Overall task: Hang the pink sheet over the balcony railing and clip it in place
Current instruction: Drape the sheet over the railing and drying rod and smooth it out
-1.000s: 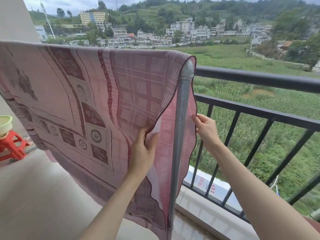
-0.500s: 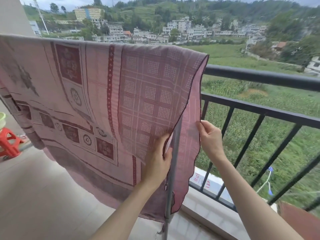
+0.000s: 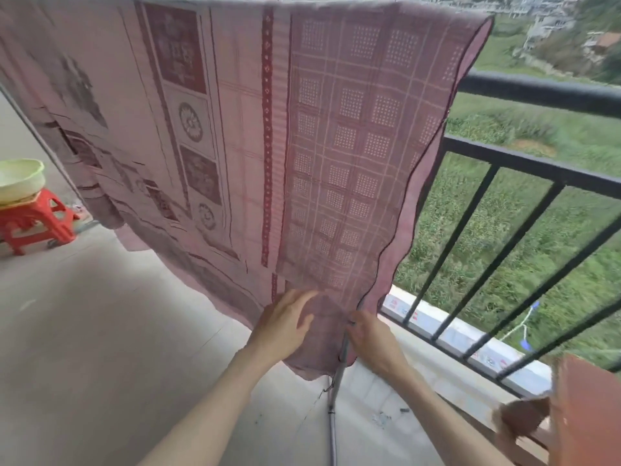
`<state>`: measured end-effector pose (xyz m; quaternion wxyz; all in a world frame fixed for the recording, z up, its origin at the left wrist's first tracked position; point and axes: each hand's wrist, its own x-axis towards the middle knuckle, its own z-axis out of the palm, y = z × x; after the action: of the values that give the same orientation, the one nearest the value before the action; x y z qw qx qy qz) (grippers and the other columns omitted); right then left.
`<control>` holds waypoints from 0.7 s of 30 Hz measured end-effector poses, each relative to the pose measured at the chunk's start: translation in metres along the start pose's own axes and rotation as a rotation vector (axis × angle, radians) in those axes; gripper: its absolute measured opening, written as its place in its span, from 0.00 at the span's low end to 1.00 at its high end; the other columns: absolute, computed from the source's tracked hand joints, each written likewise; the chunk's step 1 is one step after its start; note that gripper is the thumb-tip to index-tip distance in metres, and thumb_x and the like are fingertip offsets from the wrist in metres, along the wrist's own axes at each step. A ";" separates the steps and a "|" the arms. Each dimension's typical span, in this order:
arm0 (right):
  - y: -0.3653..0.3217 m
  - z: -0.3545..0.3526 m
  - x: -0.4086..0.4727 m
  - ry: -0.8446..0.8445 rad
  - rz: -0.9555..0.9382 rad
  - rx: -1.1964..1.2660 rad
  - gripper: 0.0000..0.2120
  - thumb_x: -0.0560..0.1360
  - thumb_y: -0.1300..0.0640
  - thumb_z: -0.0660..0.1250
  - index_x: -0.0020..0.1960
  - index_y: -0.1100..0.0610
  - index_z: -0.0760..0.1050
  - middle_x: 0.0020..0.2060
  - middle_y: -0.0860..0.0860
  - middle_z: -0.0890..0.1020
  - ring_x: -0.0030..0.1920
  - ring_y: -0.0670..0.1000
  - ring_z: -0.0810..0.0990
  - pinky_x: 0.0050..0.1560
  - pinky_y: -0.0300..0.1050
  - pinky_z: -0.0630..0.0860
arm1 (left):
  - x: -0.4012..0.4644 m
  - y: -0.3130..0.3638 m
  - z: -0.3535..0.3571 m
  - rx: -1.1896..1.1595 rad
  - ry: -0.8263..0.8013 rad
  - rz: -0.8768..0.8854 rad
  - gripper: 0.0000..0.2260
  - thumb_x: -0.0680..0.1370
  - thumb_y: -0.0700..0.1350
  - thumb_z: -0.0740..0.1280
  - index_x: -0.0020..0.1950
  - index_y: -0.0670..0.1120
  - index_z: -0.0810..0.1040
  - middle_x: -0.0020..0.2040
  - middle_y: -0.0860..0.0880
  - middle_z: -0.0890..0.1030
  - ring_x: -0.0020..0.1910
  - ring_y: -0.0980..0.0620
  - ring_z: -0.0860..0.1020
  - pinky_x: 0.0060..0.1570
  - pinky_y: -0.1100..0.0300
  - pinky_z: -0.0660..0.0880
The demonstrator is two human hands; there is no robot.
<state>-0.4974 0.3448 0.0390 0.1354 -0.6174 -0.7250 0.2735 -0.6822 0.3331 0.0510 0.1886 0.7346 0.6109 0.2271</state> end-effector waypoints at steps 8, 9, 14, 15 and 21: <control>-0.129 0.052 0.032 -0.038 -0.268 -0.154 0.26 0.78 0.49 0.57 0.74 0.54 0.56 0.72 0.52 0.65 0.70 0.55 0.64 0.67 0.56 0.64 | -0.047 -0.106 -0.078 0.176 0.177 -0.103 0.19 0.77 0.43 0.60 0.69 0.49 0.67 0.65 0.49 0.71 0.62 0.47 0.70 0.60 0.56 0.66; -0.149 0.060 0.037 -0.051 -0.300 -0.153 0.26 0.78 0.49 0.57 0.74 0.53 0.56 0.72 0.52 0.63 0.72 0.55 0.62 0.69 0.56 0.62 | -0.054 -0.122 -0.089 0.183 0.210 -0.125 0.19 0.77 0.43 0.60 0.68 0.48 0.68 0.65 0.48 0.72 0.63 0.47 0.70 0.61 0.55 0.66; -0.249 0.103 0.059 -0.077 -0.491 -0.119 0.24 0.78 0.51 0.59 0.71 0.55 0.59 0.69 0.55 0.67 0.68 0.59 0.66 0.66 0.53 0.64 | -0.092 -0.198 -0.153 0.159 0.297 -0.258 0.19 0.78 0.46 0.59 0.70 0.49 0.66 0.70 0.48 0.67 0.70 0.49 0.62 0.69 0.55 0.56; -0.271 0.112 0.064 -0.076 -0.515 -0.122 0.24 0.77 0.51 0.60 0.71 0.55 0.60 0.69 0.55 0.67 0.67 0.60 0.66 0.65 0.53 0.64 | -0.100 -0.214 -0.166 0.148 0.300 -0.281 0.20 0.78 0.46 0.58 0.70 0.50 0.65 0.71 0.49 0.65 0.71 0.50 0.60 0.69 0.55 0.55; -0.386 0.171 0.095 -0.084 -0.636 -0.112 0.28 0.78 0.46 0.58 0.74 0.52 0.56 0.73 0.52 0.62 0.71 0.54 0.62 0.69 0.51 0.63 | -0.126 -0.299 -0.253 0.152 0.347 -0.377 0.20 0.79 0.48 0.57 0.72 0.51 0.62 0.71 0.51 0.63 0.72 0.52 0.58 0.69 0.56 0.54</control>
<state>-0.9249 0.3633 0.1046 0.1499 -0.3546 -0.9005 0.2022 -1.0861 0.2635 0.0812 0.0642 0.5703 0.7753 0.2638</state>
